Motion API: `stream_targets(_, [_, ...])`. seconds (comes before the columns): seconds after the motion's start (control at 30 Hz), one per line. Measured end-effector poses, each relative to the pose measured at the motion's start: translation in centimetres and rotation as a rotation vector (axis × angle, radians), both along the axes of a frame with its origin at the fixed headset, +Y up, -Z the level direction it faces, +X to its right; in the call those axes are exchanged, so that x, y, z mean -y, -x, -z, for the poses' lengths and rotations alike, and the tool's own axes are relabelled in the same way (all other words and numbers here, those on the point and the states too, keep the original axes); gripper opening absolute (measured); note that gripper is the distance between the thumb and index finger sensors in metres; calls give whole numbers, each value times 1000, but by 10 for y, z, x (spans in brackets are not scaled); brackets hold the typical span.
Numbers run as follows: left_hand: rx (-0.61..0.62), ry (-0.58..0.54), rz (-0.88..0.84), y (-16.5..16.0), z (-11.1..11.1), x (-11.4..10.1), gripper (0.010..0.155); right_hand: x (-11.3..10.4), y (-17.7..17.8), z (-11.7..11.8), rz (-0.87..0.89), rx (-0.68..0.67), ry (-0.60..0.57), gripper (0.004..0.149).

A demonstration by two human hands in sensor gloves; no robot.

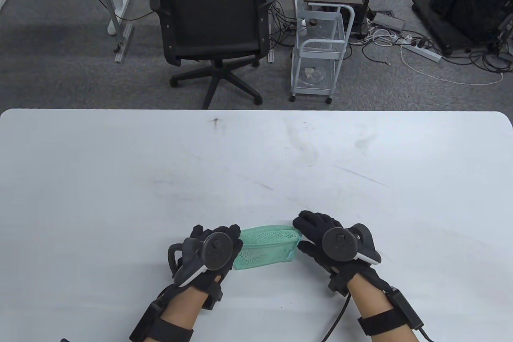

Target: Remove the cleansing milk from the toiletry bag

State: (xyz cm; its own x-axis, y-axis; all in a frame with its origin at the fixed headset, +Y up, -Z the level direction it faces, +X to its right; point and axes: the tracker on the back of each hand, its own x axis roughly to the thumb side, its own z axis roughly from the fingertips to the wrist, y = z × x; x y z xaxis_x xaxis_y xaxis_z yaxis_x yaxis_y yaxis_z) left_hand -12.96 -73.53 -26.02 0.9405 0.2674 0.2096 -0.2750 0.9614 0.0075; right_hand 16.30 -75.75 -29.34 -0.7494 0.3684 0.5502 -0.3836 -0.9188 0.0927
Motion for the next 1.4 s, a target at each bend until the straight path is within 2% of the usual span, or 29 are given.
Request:
stream_targets(0.3, [0, -8, -3, 0, 0, 0, 48, -2, 3, -3, 3, -29, -37, 45])
stream_targets(0.8, [1, -40, -6, -1, -4, -3, 54, -3, 5, -5, 15, -61, -68, 43])
stream_targets(1.2, [49, -134, 51, -18, -22, -15, 56, -8, 6, -9, 26, -73, -73, 43])
stream_targets(1.4, [72, -241, 105, -33, -37, -24, 55, -11, 7, -12, 28, -45, -97, 42])
